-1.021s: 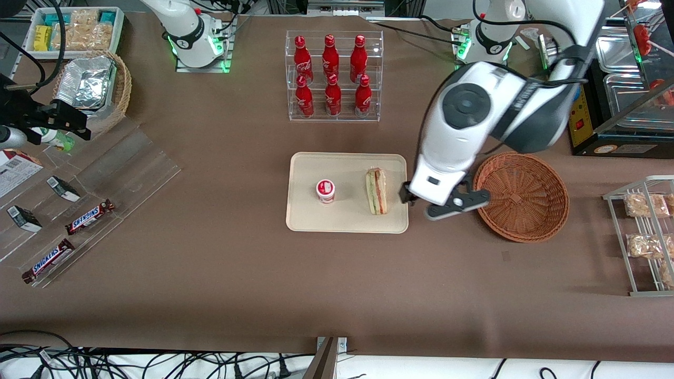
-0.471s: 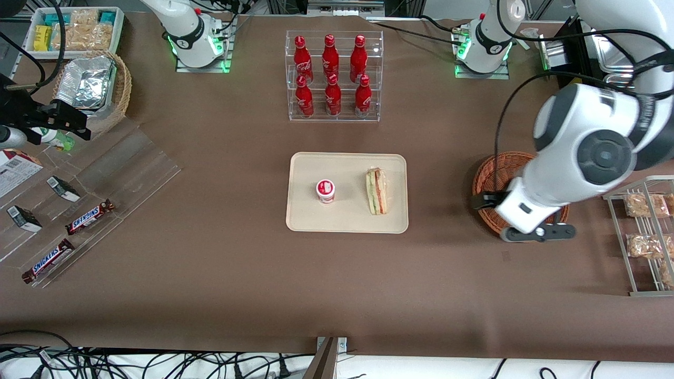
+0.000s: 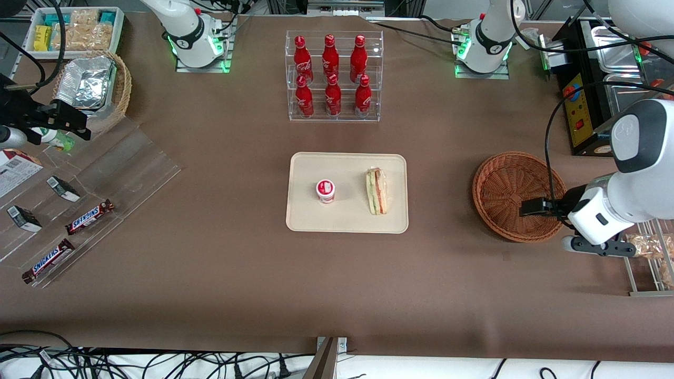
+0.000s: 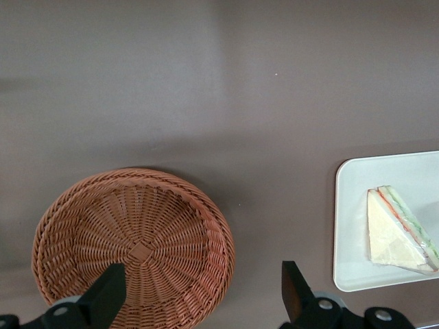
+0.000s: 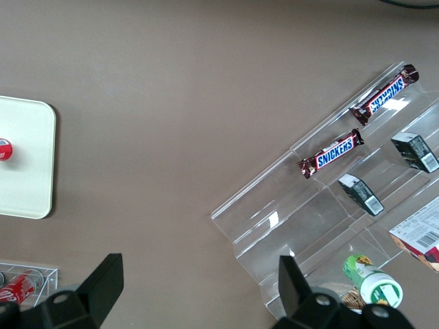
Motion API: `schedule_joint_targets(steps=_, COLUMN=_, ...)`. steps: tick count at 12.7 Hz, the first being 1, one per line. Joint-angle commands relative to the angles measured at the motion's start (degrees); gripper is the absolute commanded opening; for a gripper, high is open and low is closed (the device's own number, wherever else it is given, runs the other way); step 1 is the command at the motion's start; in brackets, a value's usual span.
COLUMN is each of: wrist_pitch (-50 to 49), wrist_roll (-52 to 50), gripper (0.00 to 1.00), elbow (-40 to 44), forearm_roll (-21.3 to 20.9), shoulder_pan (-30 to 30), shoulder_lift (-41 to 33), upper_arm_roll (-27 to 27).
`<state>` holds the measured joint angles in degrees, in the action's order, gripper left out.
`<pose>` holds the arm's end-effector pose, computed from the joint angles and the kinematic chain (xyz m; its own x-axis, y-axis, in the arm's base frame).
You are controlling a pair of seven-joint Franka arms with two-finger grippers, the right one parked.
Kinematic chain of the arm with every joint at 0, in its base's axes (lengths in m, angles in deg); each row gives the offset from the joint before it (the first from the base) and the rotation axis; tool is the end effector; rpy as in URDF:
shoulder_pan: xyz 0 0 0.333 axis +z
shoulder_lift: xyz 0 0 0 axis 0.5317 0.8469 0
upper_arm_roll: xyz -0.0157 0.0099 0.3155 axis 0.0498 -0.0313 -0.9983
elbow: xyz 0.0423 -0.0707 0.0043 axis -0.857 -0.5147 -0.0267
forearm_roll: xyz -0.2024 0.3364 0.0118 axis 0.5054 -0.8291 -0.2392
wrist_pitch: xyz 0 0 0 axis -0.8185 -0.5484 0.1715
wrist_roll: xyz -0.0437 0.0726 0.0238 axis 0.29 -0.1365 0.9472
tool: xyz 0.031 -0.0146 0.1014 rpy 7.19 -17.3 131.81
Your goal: Place sandwich from basket to tray
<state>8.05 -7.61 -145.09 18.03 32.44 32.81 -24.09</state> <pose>0.6971 -0.0338 0.4593 0.9934 -0.0774 -0.0848 -0.0654 -0.9886 0.1357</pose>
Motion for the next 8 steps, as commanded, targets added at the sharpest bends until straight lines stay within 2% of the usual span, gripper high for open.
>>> schedule_joint_targets(steps=1, wrist_pitch=0.0, wrist_roll=1.1, gripper=1.00, elbow=1.4, forearm_roll=0.8, shoulder_pan=-1.7, shoulder_lift=0.4, upper_arm_roll=-1.3)
schedule_joint_targets(steps=4, wrist_pitch=-0.2, wrist_roll=0.6, gripper=1.00, elbow=1.4, forearm_roll=-3.8, shoulder_pan=-2.2, shoulder_lift=-0.1, upper_arm_roll=-1.4)
schedule_joint_targets(steps=8, wrist_pitch=-2.6, wrist_roll=0.4, gripper=1.00, elbow=0.7, forearm_roll=-4.9, shoulder_pan=-1.6, shoulder_lift=-3.2, upper_arm_roll=-1.6)
